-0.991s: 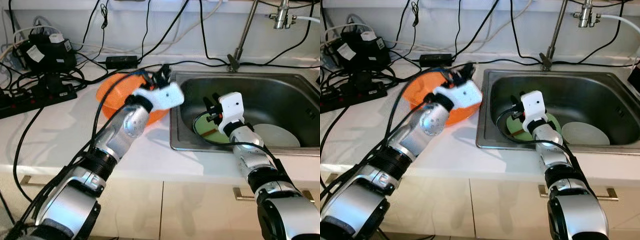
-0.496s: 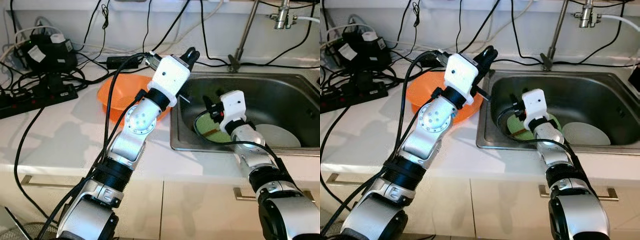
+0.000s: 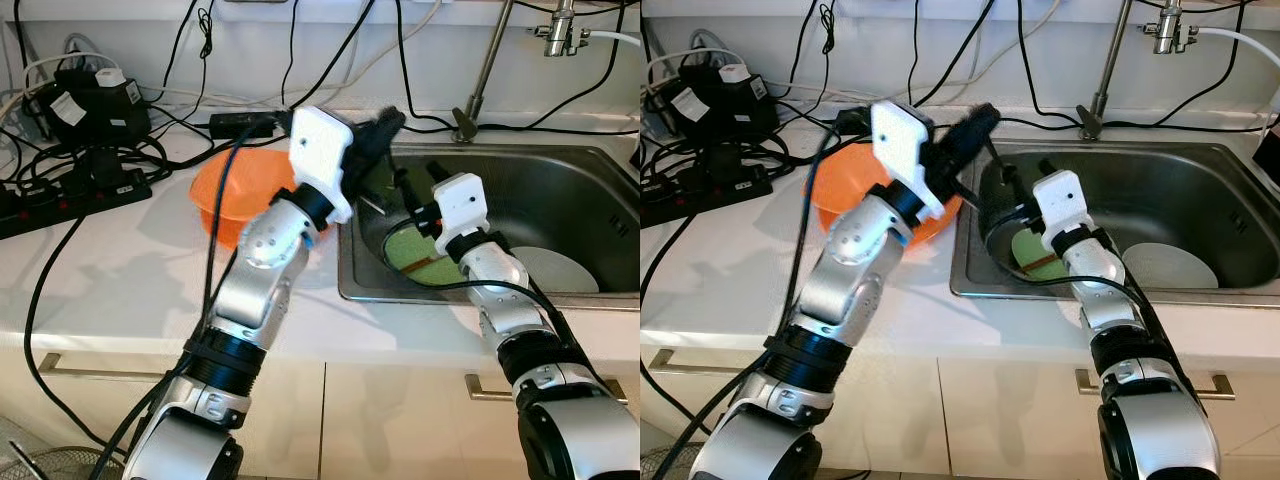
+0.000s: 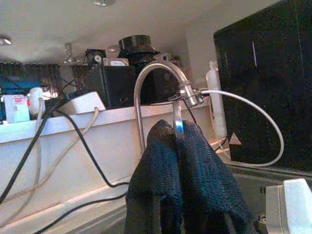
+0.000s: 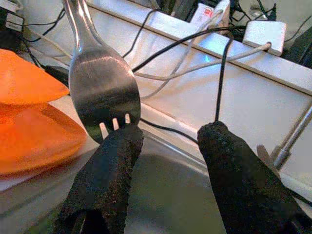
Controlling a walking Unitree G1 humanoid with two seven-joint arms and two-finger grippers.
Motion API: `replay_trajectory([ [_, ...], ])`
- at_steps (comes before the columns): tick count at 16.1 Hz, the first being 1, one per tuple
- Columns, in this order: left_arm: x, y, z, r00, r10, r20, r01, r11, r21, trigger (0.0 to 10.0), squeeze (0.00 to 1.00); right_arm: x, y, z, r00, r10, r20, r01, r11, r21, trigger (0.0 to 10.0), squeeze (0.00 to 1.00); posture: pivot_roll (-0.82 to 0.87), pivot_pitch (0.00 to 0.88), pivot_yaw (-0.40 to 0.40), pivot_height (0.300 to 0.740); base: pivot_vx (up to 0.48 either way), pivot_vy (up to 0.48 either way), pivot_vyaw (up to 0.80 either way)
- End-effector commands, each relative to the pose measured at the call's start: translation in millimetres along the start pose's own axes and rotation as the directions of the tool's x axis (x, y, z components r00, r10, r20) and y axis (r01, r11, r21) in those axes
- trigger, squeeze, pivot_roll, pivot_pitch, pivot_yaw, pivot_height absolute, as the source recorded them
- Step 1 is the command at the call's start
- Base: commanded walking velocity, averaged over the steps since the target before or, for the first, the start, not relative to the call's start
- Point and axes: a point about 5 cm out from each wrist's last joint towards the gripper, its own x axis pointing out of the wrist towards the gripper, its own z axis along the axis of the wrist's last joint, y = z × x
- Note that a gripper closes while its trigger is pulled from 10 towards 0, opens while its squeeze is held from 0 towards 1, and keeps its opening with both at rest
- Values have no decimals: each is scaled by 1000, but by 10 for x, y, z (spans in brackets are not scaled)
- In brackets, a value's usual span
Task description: Kitchen organization
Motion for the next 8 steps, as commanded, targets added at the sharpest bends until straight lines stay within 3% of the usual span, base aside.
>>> replay_trajectory([
  [1, 0, -45, -4, 999, -32, -9, 32, 999, -11, 10000, 0, 31, 59, 102, 997, 41, 63, -40, 999, -24, 10000, 0, 20, 0, 48, 740, 0, 0, 0],
  [8, -3, -106, -33, 997, -72, -39, 74, 996, 49, 10000, 0, 4, 188, 114, 987, 144, 75, -142, 989, -32, 10000, 0, 14, 0, 50, 740, 0, 0, 0],
])
